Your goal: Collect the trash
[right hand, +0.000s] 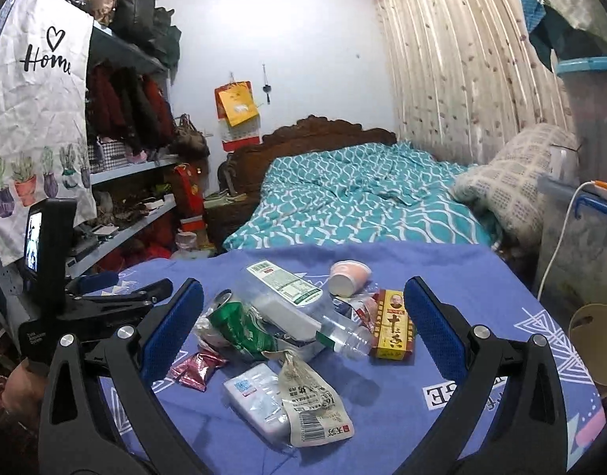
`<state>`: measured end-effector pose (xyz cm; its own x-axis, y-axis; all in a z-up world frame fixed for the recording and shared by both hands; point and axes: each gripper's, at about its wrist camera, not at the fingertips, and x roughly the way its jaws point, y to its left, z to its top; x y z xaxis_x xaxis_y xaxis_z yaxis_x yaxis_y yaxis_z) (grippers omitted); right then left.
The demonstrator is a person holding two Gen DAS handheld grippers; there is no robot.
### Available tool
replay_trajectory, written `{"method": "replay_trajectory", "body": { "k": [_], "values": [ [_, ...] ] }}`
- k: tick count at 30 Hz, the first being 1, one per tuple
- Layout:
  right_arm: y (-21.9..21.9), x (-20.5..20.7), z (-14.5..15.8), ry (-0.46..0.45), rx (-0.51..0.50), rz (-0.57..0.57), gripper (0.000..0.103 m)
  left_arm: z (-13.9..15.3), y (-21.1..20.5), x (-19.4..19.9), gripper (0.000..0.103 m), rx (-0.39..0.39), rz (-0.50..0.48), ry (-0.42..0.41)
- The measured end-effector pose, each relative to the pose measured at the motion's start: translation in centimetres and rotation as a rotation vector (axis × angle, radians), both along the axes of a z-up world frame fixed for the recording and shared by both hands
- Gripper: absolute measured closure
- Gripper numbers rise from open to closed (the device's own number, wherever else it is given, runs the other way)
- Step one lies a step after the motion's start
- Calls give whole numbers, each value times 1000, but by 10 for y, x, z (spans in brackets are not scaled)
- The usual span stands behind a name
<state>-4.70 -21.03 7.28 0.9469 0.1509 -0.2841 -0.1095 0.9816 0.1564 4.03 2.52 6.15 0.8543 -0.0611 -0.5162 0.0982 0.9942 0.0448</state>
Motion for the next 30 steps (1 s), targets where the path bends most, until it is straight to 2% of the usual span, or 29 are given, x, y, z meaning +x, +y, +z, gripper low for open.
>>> {"method": "replay_trajectory", "body": {
  "k": [12, 19, 21, 26, 28, 30],
  "values": [
    [-6, 4, -13, 43, 1, -1, 3, -2, -7, 7, 9, -7, -15, 16],
    [-18, 7, -15, 57, 12, -18, 11, -2, -17, 10, 9, 13, -17, 8],
    [-20, 7, -17, 66, 12, -8, 16, -2, -19, 11, 9, 14, -16, 9],
    [-21, 13, -30, 119, -6, 33, 40, -6, -18, 14, 9, -1, -25, 34],
    [-20, 19, -44, 168, -25, 45, 48, -10, -15, 16, 9, -21, -41, 63],
    [-22, 24, -61, 232, -15, 61, 55, -20, -13, 18, 15, -54, -77, 114]
  ]
}}
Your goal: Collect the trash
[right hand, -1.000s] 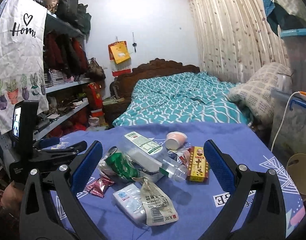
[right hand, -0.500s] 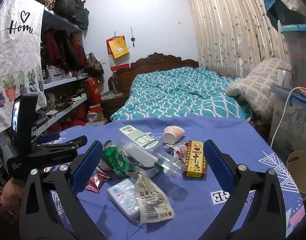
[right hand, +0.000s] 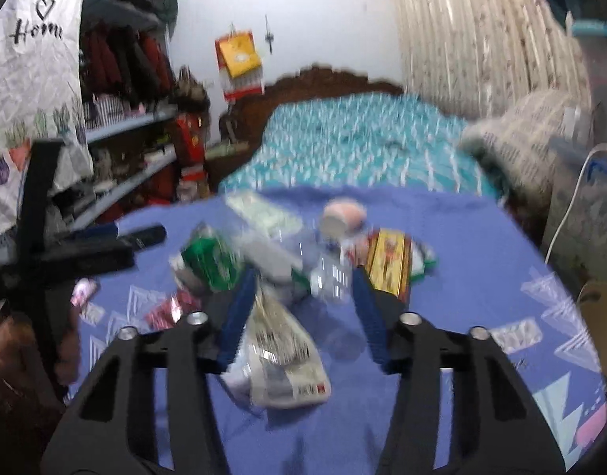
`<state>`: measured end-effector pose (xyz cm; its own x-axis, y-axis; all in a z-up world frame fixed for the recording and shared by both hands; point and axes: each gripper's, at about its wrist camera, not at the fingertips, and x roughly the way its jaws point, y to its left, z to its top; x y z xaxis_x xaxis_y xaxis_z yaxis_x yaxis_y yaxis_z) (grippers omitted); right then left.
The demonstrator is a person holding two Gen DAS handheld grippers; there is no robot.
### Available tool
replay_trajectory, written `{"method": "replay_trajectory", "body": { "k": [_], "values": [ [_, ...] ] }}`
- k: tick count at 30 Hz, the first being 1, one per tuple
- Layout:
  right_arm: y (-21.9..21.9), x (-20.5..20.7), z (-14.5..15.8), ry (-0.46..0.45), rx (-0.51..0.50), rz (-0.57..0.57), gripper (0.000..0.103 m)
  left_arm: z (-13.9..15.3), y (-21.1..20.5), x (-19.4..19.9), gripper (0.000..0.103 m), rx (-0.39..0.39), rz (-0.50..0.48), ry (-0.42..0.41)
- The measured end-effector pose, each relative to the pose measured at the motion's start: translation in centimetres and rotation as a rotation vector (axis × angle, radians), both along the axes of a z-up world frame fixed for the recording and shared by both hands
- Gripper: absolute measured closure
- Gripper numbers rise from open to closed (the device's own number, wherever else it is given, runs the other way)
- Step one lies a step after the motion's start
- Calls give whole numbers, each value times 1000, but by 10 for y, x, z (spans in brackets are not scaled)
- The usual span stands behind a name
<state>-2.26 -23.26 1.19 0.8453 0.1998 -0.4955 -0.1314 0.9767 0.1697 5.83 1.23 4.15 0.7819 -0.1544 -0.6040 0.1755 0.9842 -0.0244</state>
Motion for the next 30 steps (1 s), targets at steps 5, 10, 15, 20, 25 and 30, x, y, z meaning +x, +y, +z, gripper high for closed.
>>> {"method": "replay_trajectory", "body": {
  "k": [5, 10, 15, 20, 25, 30],
  "values": [
    [-3, 19, -37, 157, 117, 83, 50, -40, 2, 8, 38, -137, -142, 220],
    [22, 26, -60, 219, 54, 176, 42, -70, -7, 4, 45, -179, -199, 321],
    [0, 19, -70, 245, 21, 133, 75, -81, -25, 3, 29, -152, -227, 345],
    [-35, 6, -63, 239, 97, 57, 80, -91, -56, 17, 20, -156, -260, 392],
    [-74, -8, -75, 272, 158, -35, 80, -93, -101, 17, 19, -46, -275, 350],
    [-97, -11, -84, 264, 216, -53, 78, -84, -125, -3, 61, 68, -309, 229]
  ]
}}
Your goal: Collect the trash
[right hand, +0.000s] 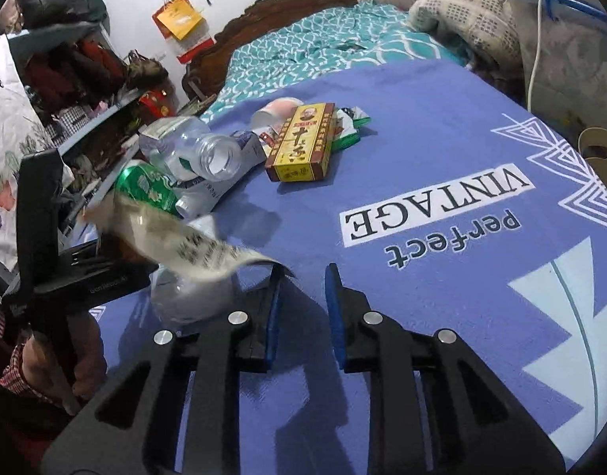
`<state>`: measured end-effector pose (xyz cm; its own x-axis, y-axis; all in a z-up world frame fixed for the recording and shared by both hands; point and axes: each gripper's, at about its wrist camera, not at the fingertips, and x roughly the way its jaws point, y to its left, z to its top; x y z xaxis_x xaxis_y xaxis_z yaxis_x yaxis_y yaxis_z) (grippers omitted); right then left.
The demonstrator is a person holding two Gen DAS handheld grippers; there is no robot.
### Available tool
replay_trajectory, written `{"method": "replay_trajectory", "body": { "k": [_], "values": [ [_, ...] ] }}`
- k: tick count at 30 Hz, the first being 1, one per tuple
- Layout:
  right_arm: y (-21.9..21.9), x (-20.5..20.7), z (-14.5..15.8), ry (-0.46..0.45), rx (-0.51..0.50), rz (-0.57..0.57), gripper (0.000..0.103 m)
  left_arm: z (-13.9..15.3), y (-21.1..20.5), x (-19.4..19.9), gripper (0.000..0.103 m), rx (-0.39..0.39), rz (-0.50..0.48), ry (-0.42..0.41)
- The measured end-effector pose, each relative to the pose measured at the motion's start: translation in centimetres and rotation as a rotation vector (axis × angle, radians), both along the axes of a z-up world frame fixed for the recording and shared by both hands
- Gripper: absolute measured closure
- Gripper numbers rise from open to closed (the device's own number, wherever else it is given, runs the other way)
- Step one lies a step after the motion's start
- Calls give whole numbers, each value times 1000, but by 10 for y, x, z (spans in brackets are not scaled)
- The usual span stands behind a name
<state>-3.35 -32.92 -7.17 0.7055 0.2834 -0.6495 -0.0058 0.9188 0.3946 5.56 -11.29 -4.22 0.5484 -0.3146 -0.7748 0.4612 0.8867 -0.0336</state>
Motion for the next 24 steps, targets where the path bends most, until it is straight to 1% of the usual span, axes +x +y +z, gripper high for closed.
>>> {"method": "replay_trajectory", "body": {
  "k": [1, 2, 3, 4, 6, 7, 8, 9, 10, 12, 13, 14, 15, 16, 17, 19, 22, 24],
  "values": [
    [1, 2, 0, -5, -9, 12, 78, 3, 0, 0, 70, -12, -4, 4],
    [5, 4, 1, -14, -26, 26, 78, 5, 0, 2, 83, -24, -3, 13],
    [11, 6, 3, -29, -61, 49, 78, 6, -1, 4, 84, -25, 0, 11],
    [16, 8, 5, -41, -93, 66, 75, 10, -4, 6, 88, -21, -1, 3],
    [29, 12, 10, -79, -201, 94, 54, 13, -10, 8, 91, -18, -14, 3],
    [32, 12, 11, -96, -236, 97, 38, 15, -16, 11, 93, -25, -29, 13],
    [34, 12, 12, -111, -257, 107, 48, 17, -22, 11, 93, -29, -43, 16],
    [35, 12, 15, -121, -260, 139, 70, 19, -27, 10, 93, -31, -55, 14],
    [33, 12, 16, -119, -254, 147, 96, 23, -35, 9, 93, -36, -79, 9],
    [17, 9, 20, -128, -200, 116, 96, 28, -45, 4, 87, -56, -127, 8],
    [7, 7, 19, -121, -172, 89, 98, 31, -51, 2, 69, -57, -146, 1],
    [-6, 5, 17, -110, -136, 54, 99, 34, -53, 1, 40, -47, -142, -14],
    [-25, 3, 14, -88, -69, 9, 99, 37, -52, -1, 30, -46, -132, -35],
    [-37, 1, 11, -74, -27, -14, 99, 42, -47, -3, 26, -55, -120, -62],
    [-49, -3, 8, -62, 11, -37, 99, 45, -42, -4, 25, -56, -112, -67],
    [-64, -8, 3, -49, 71, -58, 99, 45, -34, -2, 23, -54, -98, -40],
    [-82, -14, -7, -25, 192, -77, 99, 32, -19, 0, 22, -79, -85, 117],
    [-88, -16, -13, -15, 261, -78, 99, 15, -14, 2, 22, -126, -86, 262]
  ]
}}
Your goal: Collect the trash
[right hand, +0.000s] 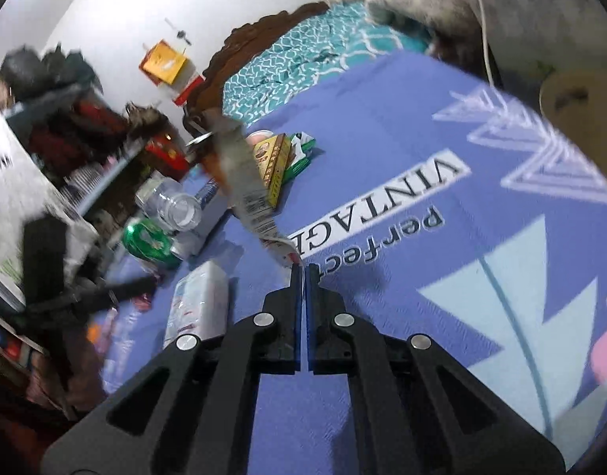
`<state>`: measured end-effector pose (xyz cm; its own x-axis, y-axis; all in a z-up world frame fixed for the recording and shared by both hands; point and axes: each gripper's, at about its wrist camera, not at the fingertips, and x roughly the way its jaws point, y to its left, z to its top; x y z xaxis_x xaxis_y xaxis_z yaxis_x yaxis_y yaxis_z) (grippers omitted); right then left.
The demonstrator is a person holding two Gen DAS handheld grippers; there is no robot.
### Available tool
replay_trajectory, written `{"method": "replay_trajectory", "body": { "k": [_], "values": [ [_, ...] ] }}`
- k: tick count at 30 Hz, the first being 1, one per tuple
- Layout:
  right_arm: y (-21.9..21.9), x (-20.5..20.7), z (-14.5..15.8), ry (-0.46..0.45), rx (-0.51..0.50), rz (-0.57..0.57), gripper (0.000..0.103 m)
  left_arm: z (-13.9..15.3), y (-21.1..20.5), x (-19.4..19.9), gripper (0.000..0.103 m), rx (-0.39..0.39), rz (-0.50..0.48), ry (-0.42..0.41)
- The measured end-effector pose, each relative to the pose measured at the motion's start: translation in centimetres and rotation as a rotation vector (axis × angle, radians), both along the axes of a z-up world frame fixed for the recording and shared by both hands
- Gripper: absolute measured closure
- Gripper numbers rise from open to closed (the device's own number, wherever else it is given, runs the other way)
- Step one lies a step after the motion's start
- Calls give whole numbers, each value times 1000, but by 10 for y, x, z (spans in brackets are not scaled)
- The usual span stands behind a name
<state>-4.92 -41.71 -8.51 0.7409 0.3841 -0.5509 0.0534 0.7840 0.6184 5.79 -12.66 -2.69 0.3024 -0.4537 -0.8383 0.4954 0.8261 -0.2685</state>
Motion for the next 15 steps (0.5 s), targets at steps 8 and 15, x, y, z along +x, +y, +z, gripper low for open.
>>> {"method": "replay_trajectory", "body": {
  "k": [8, 15],
  "values": [
    [0, 9, -26, 34, 145, 30, 99, -34, -26, 4, 43, -77, 11, 186],
    [-27, -8, -19, -27, 198, -54, 99, -11, -90, 3, 63, -37, -102, 52]
  ]
}}
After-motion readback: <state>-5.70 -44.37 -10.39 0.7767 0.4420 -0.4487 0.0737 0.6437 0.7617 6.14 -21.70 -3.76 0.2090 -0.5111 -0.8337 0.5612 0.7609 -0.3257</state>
